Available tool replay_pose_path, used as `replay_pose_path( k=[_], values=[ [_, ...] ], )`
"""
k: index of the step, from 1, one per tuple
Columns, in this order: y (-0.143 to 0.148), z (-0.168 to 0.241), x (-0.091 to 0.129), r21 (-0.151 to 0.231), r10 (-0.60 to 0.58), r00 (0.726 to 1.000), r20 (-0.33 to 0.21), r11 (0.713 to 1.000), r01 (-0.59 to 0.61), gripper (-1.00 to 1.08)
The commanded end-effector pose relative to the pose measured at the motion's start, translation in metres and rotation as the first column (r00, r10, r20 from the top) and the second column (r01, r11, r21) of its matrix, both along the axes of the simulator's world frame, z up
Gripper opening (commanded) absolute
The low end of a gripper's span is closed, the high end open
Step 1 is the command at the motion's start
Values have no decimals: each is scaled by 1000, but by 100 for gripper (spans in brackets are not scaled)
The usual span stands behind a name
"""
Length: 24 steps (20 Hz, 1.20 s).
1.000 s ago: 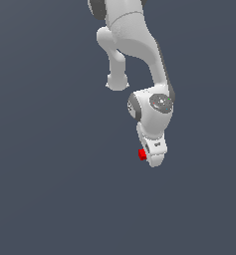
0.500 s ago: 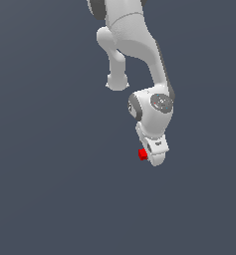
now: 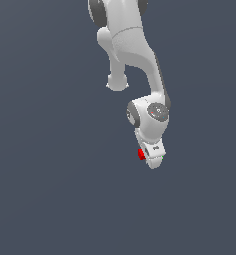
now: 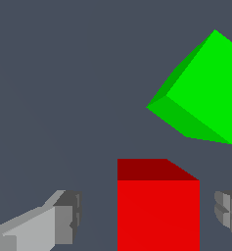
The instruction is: Stack the red cube on top of the green cube.
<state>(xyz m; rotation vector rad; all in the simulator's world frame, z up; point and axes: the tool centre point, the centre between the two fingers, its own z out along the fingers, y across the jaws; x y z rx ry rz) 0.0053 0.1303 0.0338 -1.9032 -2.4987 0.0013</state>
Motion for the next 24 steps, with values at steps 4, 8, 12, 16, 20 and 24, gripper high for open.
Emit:
replay_pose_path(
  k=[4, 8, 12, 16, 20, 24],
  values=[
    [0, -14, 1, 0, 1, 1000, 1, 1000, -1, 100],
    [0, -14, 1, 0, 1, 1000, 1, 1000, -1, -100],
    [0, -14, 1, 0, 1, 1000, 1, 1000, -1, -100],
    [0, -14, 1, 0, 1, 1000, 1, 1000, -1, -100],
    [0, -8, 1, 0, 1, 1000, 1, 1000, -1, -100],
    [0, 7, 0, 0, 1, 1000, 1, 1000, -1, -100]
  ],
)
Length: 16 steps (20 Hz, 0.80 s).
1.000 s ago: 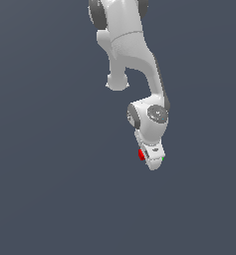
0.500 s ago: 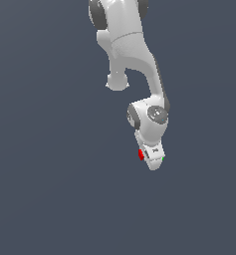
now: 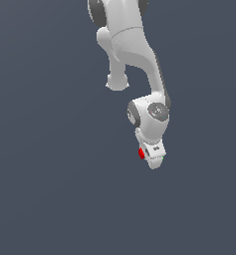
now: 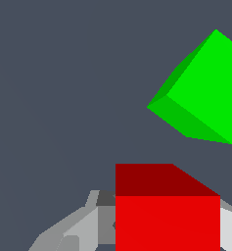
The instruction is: Stack the red cube on top of the green cube.
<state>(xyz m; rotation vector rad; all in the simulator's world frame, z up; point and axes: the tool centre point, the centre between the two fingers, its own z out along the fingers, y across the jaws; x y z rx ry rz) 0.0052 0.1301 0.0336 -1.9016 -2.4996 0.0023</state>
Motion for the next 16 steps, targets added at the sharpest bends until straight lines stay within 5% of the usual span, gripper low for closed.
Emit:
replay_pose_path(
  k=[1, 16],
  values=[
    [0, 13, 0, 0, 0, 1000, 2, 1000, 0, -100],
    [0, 86, 0, 0, 0, 1000, 1, 1000, 0, -100]
  ],
)
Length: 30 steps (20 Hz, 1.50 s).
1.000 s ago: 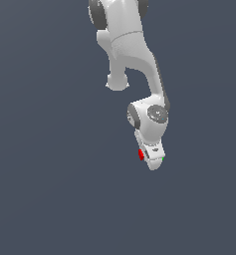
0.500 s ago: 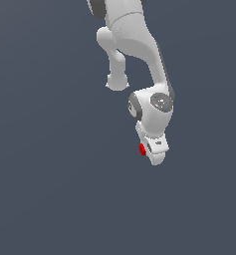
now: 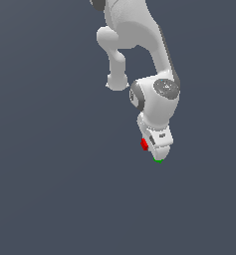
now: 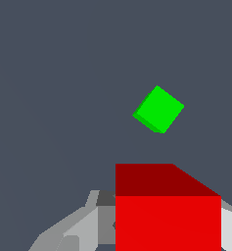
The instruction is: Stack the red cube on top of the green cube.
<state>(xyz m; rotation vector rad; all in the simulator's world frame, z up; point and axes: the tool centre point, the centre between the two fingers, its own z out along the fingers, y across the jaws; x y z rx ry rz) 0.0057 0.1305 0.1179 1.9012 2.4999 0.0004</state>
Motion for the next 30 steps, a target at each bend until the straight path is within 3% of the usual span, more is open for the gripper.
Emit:
replay_pose_path(
  k=[1, 7, 19, 28, 29, 30],
  values=[
    [0, 0, 0, 0, 0, 1000, 0, 1000, 0, -100],
    [10, -8, 2, 0, 0, 1000, 0, 1000, 0, -100],
    [66, -52, 12, -1, -1, 1000, -1, 1000, 1, -100],
    [71, -56, 14, 0, -1, 1000, -1, 1000, 1, -100],
    [71, -56, 14, 0, -1, 1000, -1, 1000, 1, 100],
    [71, -56, 14, 0, -1, 1000, -1, 1000, 1, 100]
  ],
)
